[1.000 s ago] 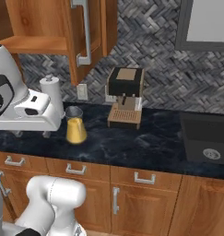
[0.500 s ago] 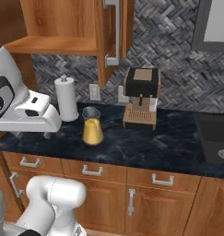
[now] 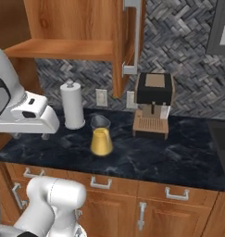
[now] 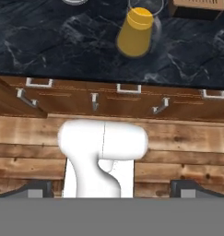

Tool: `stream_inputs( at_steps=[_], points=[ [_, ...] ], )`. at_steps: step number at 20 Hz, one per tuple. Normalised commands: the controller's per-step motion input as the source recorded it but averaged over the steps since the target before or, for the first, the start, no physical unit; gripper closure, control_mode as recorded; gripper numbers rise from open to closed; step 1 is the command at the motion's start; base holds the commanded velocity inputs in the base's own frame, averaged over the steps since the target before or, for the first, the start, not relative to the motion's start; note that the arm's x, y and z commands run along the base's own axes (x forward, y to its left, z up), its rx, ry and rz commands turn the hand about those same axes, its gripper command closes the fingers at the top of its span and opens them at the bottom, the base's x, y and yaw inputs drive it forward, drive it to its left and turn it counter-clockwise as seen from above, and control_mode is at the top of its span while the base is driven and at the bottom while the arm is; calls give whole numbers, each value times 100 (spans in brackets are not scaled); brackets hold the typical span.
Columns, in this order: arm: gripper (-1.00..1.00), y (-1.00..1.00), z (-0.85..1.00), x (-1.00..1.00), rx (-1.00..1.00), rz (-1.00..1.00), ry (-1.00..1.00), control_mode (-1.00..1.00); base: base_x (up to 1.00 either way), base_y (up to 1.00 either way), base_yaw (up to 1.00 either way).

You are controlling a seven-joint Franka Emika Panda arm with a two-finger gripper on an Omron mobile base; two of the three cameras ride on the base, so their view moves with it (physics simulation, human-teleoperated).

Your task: There is a tray on the dining counter. Grab the cup, mug, and pitcher and place them on the tray. The pitcher may be placed next to the tray if it cannot fit the tray.

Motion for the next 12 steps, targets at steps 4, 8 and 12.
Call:
stream_inputs(
  at_steps=[4, 8, 12],
  points=[
    [-100, 0, 0, 0, 0, 0, 0, 100, 47, -17, 0],
    [-100, 0, 0, 0, 0, 0, 0, 100, 16, -24, 0],
    [-100, 0, 0, 0, 0, 0, 0, 100, 0, -6, 0]
  ],
)
